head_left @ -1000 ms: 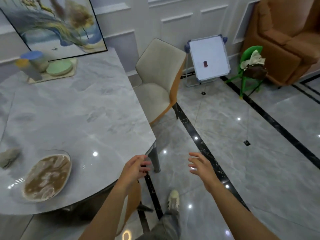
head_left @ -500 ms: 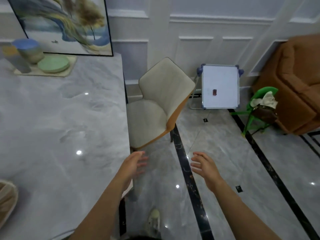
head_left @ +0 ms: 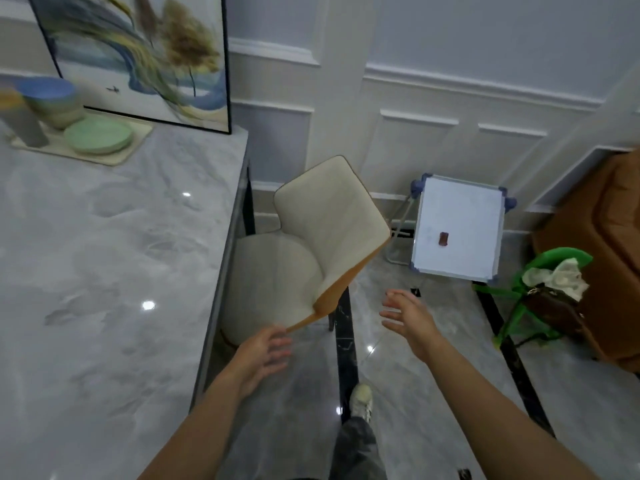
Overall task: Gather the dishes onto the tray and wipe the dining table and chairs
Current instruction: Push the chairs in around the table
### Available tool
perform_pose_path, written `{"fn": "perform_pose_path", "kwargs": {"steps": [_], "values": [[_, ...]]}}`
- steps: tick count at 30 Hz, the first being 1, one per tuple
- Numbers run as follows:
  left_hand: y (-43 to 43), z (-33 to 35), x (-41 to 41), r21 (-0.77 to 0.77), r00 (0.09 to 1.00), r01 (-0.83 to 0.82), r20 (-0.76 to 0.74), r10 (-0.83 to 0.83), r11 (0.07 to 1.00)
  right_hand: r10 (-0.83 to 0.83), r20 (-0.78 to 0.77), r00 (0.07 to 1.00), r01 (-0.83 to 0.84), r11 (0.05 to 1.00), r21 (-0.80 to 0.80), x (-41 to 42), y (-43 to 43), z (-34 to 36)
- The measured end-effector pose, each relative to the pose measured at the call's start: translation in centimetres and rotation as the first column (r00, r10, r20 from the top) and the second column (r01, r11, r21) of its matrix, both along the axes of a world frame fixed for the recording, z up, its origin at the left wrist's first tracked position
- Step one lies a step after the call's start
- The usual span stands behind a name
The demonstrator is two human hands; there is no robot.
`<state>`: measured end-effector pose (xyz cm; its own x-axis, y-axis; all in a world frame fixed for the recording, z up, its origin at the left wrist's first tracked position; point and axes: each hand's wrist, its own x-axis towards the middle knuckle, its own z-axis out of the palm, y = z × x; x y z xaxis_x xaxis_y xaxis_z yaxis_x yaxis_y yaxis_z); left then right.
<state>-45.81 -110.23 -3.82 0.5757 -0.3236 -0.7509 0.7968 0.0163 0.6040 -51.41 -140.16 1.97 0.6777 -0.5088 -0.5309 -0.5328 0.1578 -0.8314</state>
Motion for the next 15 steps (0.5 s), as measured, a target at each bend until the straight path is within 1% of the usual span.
{"fn": "perform_pose_path", "kwargs": {"steps": [3,6,9,12,15], "values": [[-4.3,-1.1,1.9,-0.099,0.979,-0.183,-0.113,0.171,0.978,0.061,0.017,0.998,-0.061,0.998,-0.007,5.8,-5.3,-1.0],[-9.0,-2.1,3.1,-0.116,0.927,-0.338,-0.212,0.309,0.934,0.101,0.016,0.995,-0.101,0.995,-0.005,11.5,-10.4,-2.2],[-13.3,-2.8,4.0,-0.109,0.889,-0.409,-0.271,0.369,0.906,0.151,-0.016,0.988,-0.151,0.988,-0.028,16.3,-14.3,-2.6],[-17.9,-3.0,5.7,-0.081,0.847,-0.470,-0.321,0.423,0.879,0.280,-0.091,0.956,-0.287,0.956,-0.068,20.9,-17.2,-3.0],[-21.9,-3.3,7.3,-0.075,0.802,-0.527,-0.375,0.466,0.847,0.408,-0.113,0.906,-0.419,0.902,-0.106,24.1,-18.6,-3.8]]}}
